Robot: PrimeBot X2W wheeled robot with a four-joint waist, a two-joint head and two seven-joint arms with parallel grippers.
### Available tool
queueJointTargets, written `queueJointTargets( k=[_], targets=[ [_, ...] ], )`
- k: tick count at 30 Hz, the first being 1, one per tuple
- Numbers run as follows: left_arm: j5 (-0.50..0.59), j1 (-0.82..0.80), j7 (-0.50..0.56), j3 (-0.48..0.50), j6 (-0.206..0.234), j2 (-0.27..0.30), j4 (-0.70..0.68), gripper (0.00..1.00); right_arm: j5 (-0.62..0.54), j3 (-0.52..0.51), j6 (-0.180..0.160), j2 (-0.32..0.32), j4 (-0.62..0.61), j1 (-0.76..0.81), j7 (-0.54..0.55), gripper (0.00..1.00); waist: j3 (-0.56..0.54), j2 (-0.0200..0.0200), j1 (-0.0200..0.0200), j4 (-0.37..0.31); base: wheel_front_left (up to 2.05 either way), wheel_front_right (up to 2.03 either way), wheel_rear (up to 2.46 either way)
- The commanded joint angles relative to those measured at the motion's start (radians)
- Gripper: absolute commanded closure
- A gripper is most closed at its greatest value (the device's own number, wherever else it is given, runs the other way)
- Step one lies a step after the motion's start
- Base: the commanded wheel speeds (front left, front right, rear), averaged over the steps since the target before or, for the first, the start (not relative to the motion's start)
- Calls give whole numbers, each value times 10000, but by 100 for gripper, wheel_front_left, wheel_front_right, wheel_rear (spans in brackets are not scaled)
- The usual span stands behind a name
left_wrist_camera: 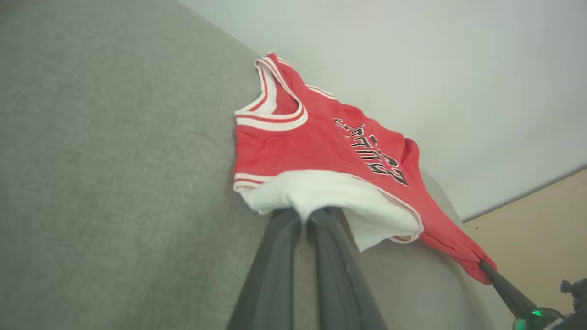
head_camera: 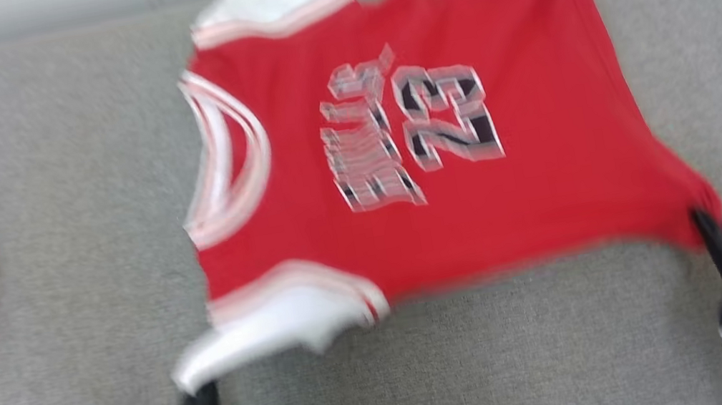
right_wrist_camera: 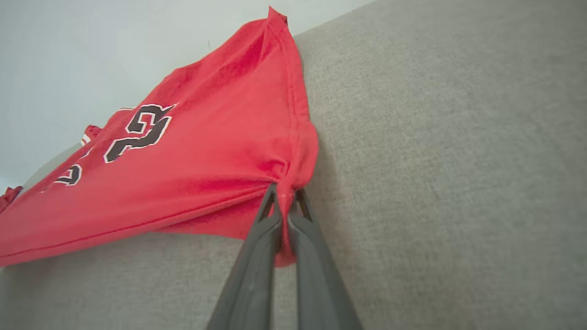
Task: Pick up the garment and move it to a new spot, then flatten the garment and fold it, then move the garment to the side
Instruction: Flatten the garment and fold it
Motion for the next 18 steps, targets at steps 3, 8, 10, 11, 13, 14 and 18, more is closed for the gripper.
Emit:
queueJointTargets(
  k=[3,8,10,11,13,14,18],
  targets=[
    [165,756,-20,37,-121,-130,313,100,-292,-550,-23,127,-228,1134,295,100,-855,3,3,209,0,0,0],
    [460,1370,-15,-335,-302,-268,678,100,-898,-1502,-23,533,-796,2702,796,100,-1070,3,3,297,0,0,0],
    [491,1485,-14,-443,-333,-289,717,100,-1151,-2023,-24,695,-1044,3291,1072,100,-1080,3,3,322,0,0,0],
    [500,1511,-15,-433,-331,-301,744,100,-1244,-2252,-24,845,-1183,3559,1243,100,-1088,3,3,329,0,0,0],
    [547,1556,-16,-389,-368,-329,778,100,-1458,-2715,-24,1142,-1541,3925,1488,100,-1096,3,3,326,0,0,0],
    [628,1518,-16,-405,-385,-300,789,100,-1577,-2841,-24,1300,-1719,4058,1636,100,-1104,3,3,313,0,0,0],
    [1063,1006,53,-557,-540,-134,759,100,-1923,-3099,-22,2002,-2535,4086,2310,100,-1069,3,3,157,0,0,0]
  ],
)
